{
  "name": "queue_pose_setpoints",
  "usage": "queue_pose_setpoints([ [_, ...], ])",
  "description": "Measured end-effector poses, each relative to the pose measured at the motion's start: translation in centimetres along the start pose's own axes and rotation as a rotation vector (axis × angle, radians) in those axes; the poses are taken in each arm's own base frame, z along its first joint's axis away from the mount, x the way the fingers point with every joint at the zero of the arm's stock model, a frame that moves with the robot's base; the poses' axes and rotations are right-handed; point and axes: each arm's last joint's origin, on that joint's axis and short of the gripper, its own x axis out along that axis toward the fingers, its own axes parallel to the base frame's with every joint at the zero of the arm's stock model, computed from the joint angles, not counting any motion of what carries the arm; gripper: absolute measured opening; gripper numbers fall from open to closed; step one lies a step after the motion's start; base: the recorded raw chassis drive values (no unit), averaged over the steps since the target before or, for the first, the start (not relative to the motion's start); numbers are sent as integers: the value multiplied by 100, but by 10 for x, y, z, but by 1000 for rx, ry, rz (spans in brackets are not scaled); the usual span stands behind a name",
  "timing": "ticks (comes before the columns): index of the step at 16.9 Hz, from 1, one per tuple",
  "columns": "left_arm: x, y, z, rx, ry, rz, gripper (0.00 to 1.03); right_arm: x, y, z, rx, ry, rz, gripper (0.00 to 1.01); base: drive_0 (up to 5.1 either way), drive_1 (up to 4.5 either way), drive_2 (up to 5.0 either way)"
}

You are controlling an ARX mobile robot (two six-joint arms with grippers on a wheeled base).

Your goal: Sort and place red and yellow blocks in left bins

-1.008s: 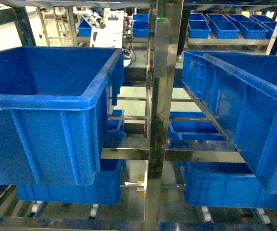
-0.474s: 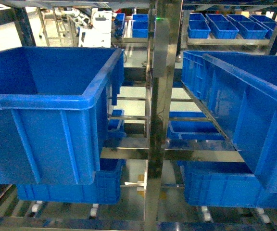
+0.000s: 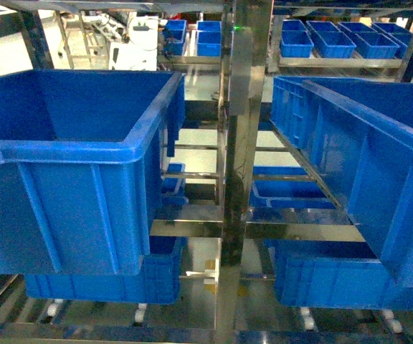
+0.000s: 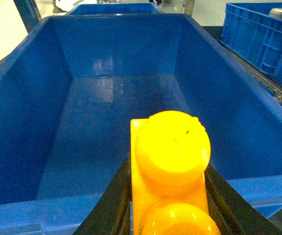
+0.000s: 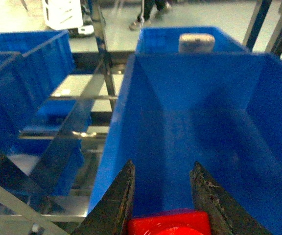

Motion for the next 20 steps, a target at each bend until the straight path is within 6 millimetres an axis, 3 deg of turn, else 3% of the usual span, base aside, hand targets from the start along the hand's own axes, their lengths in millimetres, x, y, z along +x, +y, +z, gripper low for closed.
queue_pose_setpoints([
  [4, 0, 0, 0, 0, 1, 0, 29, 69, -28, -32, -20, 146, -101, 28, 0, 0, 0],
  [7, 0, 0, 0, 0, 1, 0, 29, 111, -34, -40, -64, 110, -148, 29, 0, 0, 0],
  [8, 0, 0, 0, 0, 1, 0, 29, 113, -34, -42, -67, 101, -137, 40, 0, 0, 0],
  [10, 0, 0, 0, 0, 0, 0, 29, 88, -40, -38, -54, 82, -104, 63, 0, 0, 0],
  [13, 0, 0, 0, 0, 0, 0, 29, 4, -45, -22, 48, 41, -48, 100, 0, 0, 0],
  [14, 0, 0, 0, 0, 0, 0, 29, -22, -42, -24, 93, 60, 0, 98, 0, 0, 0],
  [16, 0, 0, 0, 0, 0, 0, 29, -52, -33, -26, 118, 68, 47, 98, 0, 0, 0],
  [17, 0, 0, 0, 0, 0, 0, 29, -85, -22, -19, 114, 29, 87, 98, 0, 0, 0],
  [20, 0, 0, 0, 0, 0, 1, 29, -133, -2, -9, 41, -118, 118, 98, 0, 0, 0],
])
